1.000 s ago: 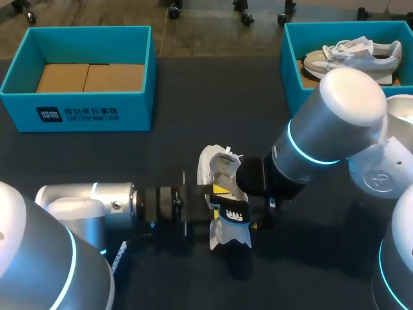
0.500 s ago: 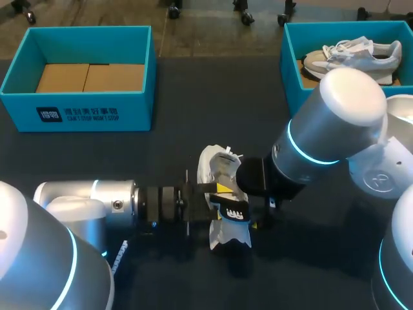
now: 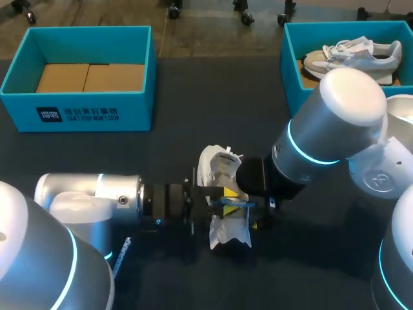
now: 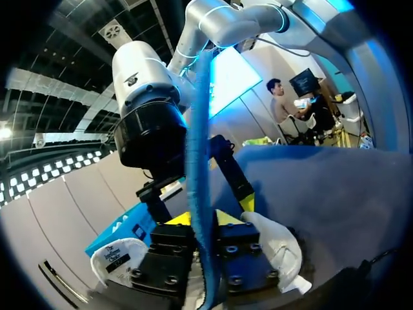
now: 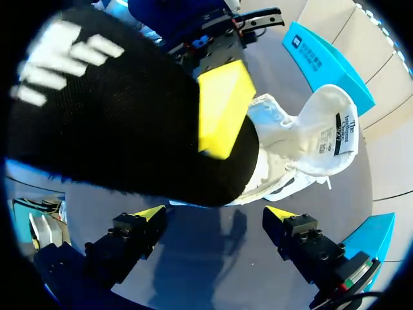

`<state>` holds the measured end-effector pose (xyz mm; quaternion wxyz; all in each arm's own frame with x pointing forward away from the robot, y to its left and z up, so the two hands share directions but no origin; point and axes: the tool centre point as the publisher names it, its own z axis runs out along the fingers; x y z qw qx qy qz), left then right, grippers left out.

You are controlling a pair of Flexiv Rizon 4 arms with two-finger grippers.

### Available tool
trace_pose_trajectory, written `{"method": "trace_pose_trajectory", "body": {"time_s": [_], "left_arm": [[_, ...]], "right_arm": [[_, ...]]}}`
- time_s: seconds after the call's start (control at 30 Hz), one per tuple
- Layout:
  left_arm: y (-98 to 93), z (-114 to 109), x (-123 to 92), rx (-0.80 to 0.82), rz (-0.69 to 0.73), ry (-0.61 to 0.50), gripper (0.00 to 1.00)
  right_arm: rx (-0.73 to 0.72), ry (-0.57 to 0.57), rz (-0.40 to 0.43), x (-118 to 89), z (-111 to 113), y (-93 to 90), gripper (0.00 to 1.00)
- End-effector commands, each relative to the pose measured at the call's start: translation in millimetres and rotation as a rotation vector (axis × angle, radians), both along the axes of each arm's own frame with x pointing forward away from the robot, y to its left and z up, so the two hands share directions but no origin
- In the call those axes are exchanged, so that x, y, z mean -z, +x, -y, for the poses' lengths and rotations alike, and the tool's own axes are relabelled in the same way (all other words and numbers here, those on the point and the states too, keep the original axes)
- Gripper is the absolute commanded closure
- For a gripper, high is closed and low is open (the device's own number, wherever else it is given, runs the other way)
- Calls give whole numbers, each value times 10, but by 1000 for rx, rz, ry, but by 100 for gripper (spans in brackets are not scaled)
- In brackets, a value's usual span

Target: Take the shoe out of the shoebox, open the shoe tongue, remove and reinsert the insole, then place the shoe into the shoebox

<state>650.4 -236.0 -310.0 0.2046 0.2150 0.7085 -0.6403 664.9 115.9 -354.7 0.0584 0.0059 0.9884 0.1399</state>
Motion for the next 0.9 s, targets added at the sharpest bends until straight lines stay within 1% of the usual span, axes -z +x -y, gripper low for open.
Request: {"method": "trace_pose_trajectory", "body": {"time_s": [0.03, 0.27, 0.5, 0.67, 0.9], "left_arm": [[33, 6, 94, 3, 6, -18, 100], [136, -54, 205, -24, 80, -41, 100], [246, -16, 274, -61, 160, 10, 100], [257, 8, 308, -77, 196, 49, 100], [249, 2, 322, -83, 184, 51, 100]], "right_arm": [[0, -1, 1, 13, -7, -4, 0], [0, -1, 1, 13, -7, -4, 0], [0, -1, 1, 13, -7, -4, 0], [0, -1, 1, 13, -7, -4, 0], [0, -1, 1, 13, -7, -4, 0]]}}
